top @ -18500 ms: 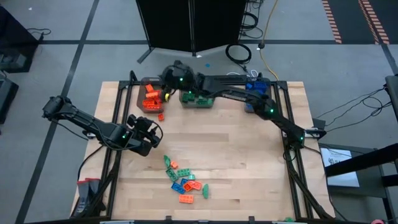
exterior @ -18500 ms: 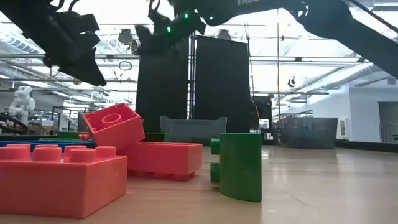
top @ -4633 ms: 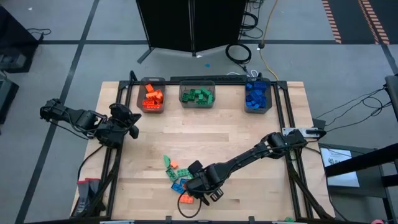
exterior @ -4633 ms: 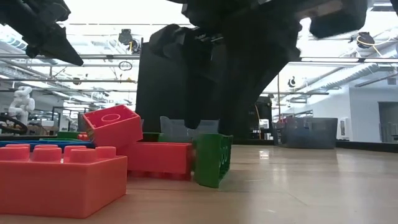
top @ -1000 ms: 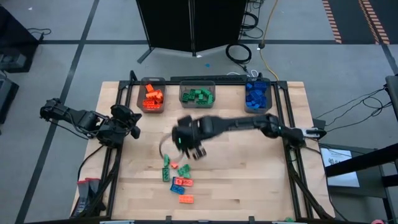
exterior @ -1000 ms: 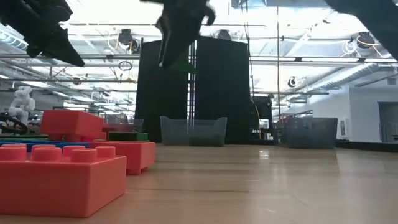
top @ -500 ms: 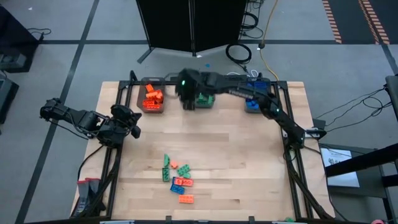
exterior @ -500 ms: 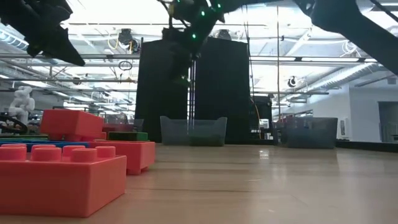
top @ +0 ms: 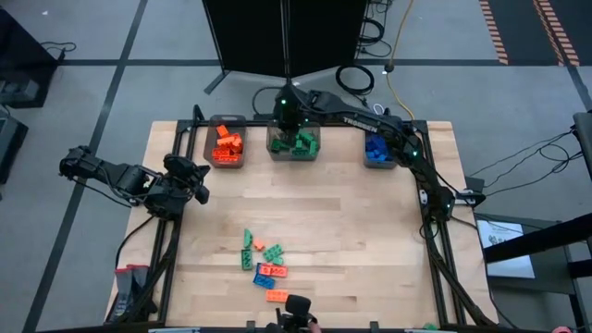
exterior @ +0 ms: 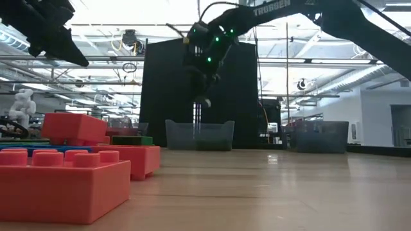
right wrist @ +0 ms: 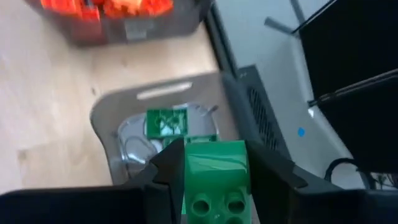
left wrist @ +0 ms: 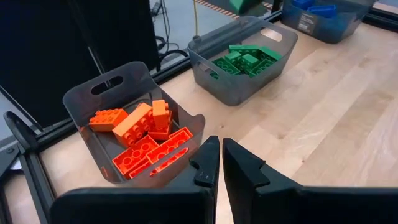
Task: Sort blocks
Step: Put the green piece into the middle black bin
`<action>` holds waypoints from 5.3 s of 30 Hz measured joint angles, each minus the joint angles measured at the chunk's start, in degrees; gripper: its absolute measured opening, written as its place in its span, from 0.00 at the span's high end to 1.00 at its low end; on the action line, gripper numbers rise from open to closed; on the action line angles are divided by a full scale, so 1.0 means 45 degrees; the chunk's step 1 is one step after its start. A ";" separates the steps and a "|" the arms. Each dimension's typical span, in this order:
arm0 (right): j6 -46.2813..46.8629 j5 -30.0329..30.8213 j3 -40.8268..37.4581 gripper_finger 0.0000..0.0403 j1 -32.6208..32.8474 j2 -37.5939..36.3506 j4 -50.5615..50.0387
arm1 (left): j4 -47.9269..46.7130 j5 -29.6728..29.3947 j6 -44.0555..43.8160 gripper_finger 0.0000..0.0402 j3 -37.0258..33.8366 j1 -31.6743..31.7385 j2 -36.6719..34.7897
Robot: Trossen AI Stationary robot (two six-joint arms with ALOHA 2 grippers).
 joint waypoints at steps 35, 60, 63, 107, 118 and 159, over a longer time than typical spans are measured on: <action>-0.0177 -0.2160 -0.1972 0.54 0.0348 -0.0518 0.0729 | 0.0000 0.0005 0.0004 0.94 0.0000 -0.0002 0.0002; -0.3869 -0.1186 -0.0537 0.54 0.7731 0.0167 0.5329 | 0.0011 -0.0133 -0.0005 0.94 0.0000 0.0001 -0.0001; -0.4116 -0.1203 -0.0542 0.54 0.7724 0.0692 0.5865 | 0.0010 -0.0022 -0.0005 0.94 0.0000 0.0000 0.0002; -0.4237 0.0346 -0.0536 0.54 0.6857 0.3441 0.2571 | 0.0051 0.0265 0.0007 0.94 -0.0005 0.0002 0.0561; -0.2605 -0.0344 -0.0581 0.54 0.6219 0.2173 0.0186 | 0.0073 0.0257 0.0019 0.94 -0.0005 -0.0002 0.0624; -0.0965 -0.0196 -1.0096 0.26 0.4876 -0.4243 0.1966 | 0.0102 0.0525 0.0029 0.94 -0.0005 -0.0002 0.0731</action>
